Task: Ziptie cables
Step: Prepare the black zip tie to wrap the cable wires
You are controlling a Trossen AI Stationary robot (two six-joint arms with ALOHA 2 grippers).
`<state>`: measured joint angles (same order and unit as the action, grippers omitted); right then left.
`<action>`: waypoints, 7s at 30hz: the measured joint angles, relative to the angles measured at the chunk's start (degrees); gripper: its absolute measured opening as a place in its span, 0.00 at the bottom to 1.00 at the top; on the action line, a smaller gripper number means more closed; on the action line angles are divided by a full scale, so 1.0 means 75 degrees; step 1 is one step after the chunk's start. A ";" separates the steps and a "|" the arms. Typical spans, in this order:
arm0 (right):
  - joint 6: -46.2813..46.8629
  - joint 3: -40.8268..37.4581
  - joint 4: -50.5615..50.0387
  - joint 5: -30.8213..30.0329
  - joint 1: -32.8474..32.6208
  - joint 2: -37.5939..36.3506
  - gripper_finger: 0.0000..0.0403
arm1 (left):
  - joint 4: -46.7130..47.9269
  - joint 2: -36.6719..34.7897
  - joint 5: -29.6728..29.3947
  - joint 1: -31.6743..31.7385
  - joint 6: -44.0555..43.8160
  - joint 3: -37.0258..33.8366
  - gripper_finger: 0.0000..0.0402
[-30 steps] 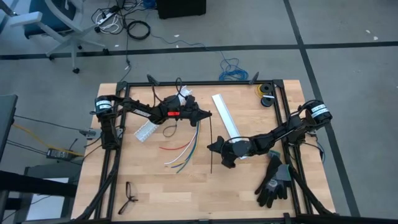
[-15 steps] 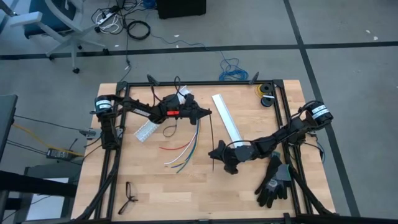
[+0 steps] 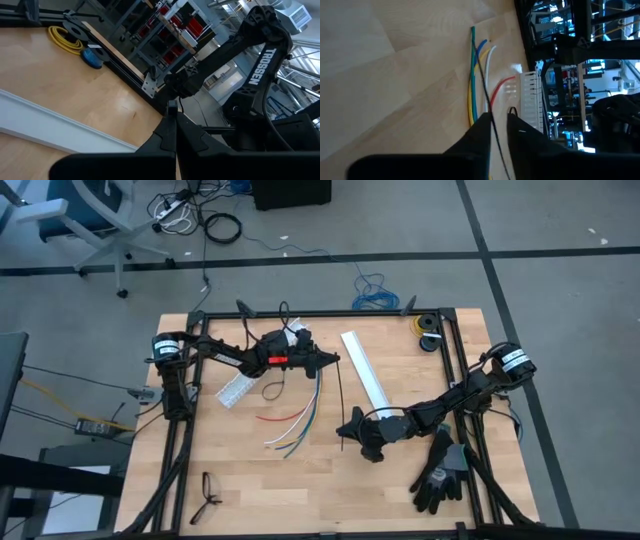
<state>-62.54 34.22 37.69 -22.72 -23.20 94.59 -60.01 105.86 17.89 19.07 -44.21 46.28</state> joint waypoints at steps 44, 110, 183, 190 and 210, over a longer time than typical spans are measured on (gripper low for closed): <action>1.2461 -0.1434 0.4482 0.1468 0.1411 -0.0009 0.00 | -0.0417 -0.0006 -0.3142 -0.2537 1.0545 -0.0119 0.00; 1.3052 -0.1437 0.4623 0.1759 0.1810 -0.0006 0.00 | -0.0155 0.0006 -0.2955 -0.2559 1.0695 -0.0111 0.00; 1.3193 -0.1690 0.4743 0.1377 0.1864 -0.0007 0.00 | -0.0277 -0.0009 -0.3273 -0.2565 1.1264 -0.0116 0.00; 1.3257 -0.1687 0.4811 0.1399 0.1871 -0.0009 0.00 | -0.0169 -0.0009 -0.3322 -0.2565 1.1272 -0.0117 0.00; 1.3461 -0.1687 0.4688 0.1603 0.1819 -0.0009 0.00 | -0.0355 -0.0006 -0.3468 -0.2559 1.1462 -0.0117 0.00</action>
<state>38.41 21.56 72.85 -10.70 -9.56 94.52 -62.67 105.82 -8.12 -0.12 41.76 45.41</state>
